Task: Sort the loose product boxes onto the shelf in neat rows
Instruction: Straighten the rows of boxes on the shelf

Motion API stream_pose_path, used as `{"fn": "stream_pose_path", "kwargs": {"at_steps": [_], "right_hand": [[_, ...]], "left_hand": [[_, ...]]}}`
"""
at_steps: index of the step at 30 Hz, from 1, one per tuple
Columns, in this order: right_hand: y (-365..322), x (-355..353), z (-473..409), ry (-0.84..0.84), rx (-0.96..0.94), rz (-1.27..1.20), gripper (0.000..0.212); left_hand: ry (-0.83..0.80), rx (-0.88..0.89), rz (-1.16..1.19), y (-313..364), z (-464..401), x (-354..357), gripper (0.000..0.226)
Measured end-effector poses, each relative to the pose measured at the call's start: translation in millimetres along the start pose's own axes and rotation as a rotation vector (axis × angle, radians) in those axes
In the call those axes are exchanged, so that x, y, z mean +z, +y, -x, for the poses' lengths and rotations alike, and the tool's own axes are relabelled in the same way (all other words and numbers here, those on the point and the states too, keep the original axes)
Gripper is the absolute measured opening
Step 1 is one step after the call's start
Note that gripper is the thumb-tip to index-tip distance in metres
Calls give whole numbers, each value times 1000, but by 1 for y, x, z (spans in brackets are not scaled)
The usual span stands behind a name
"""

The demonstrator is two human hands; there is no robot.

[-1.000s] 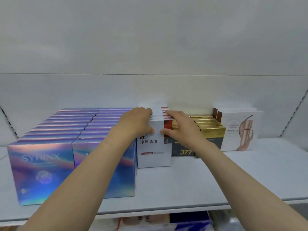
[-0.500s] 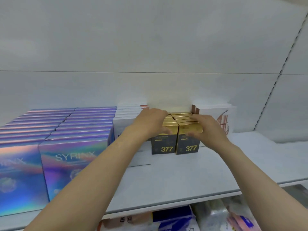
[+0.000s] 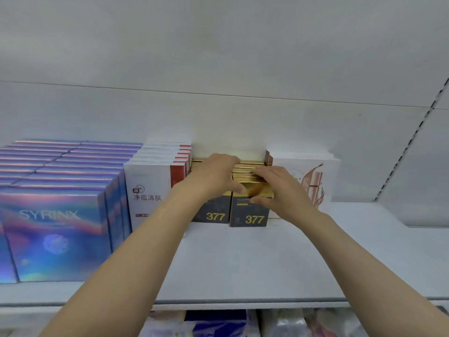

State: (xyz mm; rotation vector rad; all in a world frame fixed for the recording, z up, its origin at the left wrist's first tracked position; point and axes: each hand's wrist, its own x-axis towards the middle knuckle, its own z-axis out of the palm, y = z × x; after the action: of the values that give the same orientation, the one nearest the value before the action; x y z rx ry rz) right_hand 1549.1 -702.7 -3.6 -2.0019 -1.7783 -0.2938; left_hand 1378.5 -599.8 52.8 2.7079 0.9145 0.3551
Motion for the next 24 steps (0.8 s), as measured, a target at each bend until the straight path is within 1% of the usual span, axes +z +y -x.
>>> {"fn": "stream_pose_path", "kwargs": {"at_steps": [2, 3, 5, 8, 11, 13, 16, 20, 24], "right_hand": [[5, 0, -2, 1, -13, -22, 69], [7, 0, -3, 1, -22, -33, 69], [8, 0, -4, 8, -52, -35, 69], [9, 3, -8, 7, -96, 0, 73], [9, 6, -13, -30, -113, 45, 83], [10, 7, -15, -55, -128, 80, 89], [12, 9, -17, -70, -142, 117, 93], [11, 12, -19, -44, -130, 120, 88], [10, 16, -17, -10, -111, 95, 85]], "left_hand": [[99, -25, 110, -3, 8, 2, 75], [142, -30, 123, -5, 13, 4, 74], [200, -31, 76, -9, 21, 8, 73], [166, -90, 3, -12, 26, 15, 80], [123, -128, -96, -16, 25, 24, 84], [150, -122, -157, -17, 24, 29, 82], [191, -120, -170, -16, 23, 32, 77], [245, -108, -140, -18, 23, 32, 61], [292, -108, -124, -20, 22, 36, 59]]}}
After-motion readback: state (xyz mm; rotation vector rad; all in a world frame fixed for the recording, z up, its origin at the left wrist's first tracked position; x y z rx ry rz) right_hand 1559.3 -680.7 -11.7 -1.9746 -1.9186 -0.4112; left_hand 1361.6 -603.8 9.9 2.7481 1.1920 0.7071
